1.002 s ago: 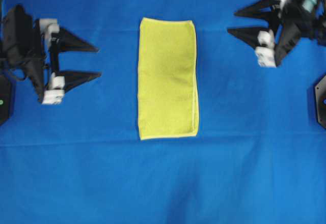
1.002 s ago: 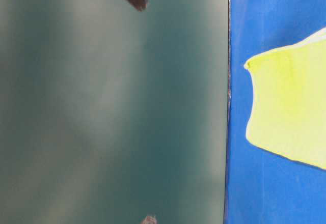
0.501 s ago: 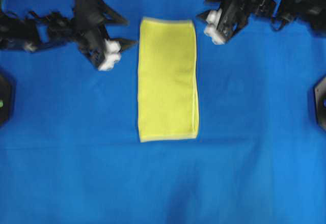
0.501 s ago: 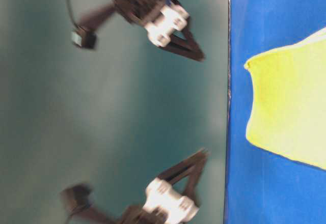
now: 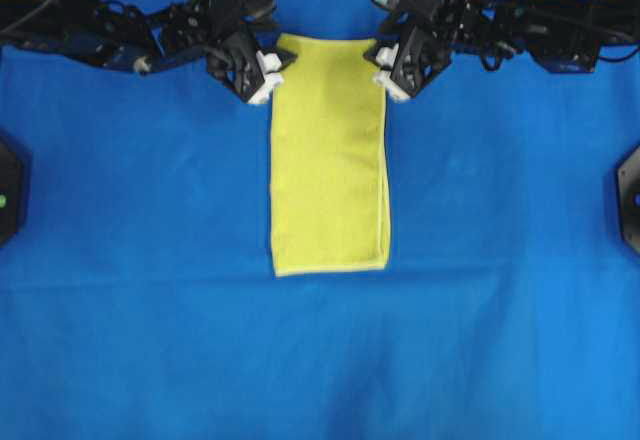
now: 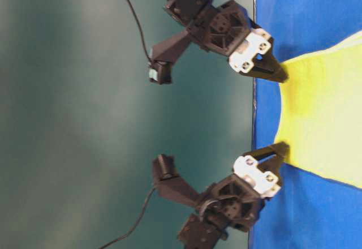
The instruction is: Fold the yellow towel.
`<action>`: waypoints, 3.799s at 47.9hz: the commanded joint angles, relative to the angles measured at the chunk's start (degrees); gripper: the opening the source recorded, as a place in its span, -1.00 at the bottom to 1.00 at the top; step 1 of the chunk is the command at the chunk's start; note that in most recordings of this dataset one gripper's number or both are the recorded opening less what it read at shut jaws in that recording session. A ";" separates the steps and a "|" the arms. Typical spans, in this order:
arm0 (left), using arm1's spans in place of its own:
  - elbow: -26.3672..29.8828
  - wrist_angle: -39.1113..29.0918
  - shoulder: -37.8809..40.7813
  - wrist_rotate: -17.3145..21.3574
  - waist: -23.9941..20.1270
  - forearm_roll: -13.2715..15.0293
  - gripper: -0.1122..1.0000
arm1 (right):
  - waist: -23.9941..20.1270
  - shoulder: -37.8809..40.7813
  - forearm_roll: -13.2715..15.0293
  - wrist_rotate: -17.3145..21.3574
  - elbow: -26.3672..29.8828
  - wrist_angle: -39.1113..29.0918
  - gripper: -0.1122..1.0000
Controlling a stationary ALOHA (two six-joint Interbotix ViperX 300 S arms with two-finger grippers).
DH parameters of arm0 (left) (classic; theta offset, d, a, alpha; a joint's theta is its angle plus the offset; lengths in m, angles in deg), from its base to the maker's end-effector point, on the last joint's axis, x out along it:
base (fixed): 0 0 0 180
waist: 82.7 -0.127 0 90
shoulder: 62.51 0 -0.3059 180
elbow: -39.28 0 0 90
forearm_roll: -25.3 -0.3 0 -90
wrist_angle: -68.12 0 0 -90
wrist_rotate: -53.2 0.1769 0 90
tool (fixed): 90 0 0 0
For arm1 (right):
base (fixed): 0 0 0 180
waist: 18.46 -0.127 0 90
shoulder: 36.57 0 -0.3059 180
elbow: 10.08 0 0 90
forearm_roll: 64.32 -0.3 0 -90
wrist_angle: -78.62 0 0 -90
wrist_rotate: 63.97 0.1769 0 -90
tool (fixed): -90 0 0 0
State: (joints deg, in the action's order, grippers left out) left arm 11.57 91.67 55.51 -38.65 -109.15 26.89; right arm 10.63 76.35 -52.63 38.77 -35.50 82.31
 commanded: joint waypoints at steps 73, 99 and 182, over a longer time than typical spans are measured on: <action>0.35 -5.27 -10.99 4.31 2.55 -0.18 -0.74 | 0.09 -13.18 -0.18 0.79 -2.11 -3.87 -0.74; -7.47 -5.89 -18.37 1.14 22.94 -0.09 -0.74 | -18.81 -20.83 -0.70 4.22 -8.00 -9.14 -0.74; -9.76 -17.31 -37.27 -0.70 33.40 0.00 0.16 | -30.85 -38.94 2.37 8.09 -9.32 -17.58 0.23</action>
State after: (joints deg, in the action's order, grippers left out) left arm 2.08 74.27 22.55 -39.61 -75.84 26.80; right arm -20.57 41.63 -51.13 46.77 -44.47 64.47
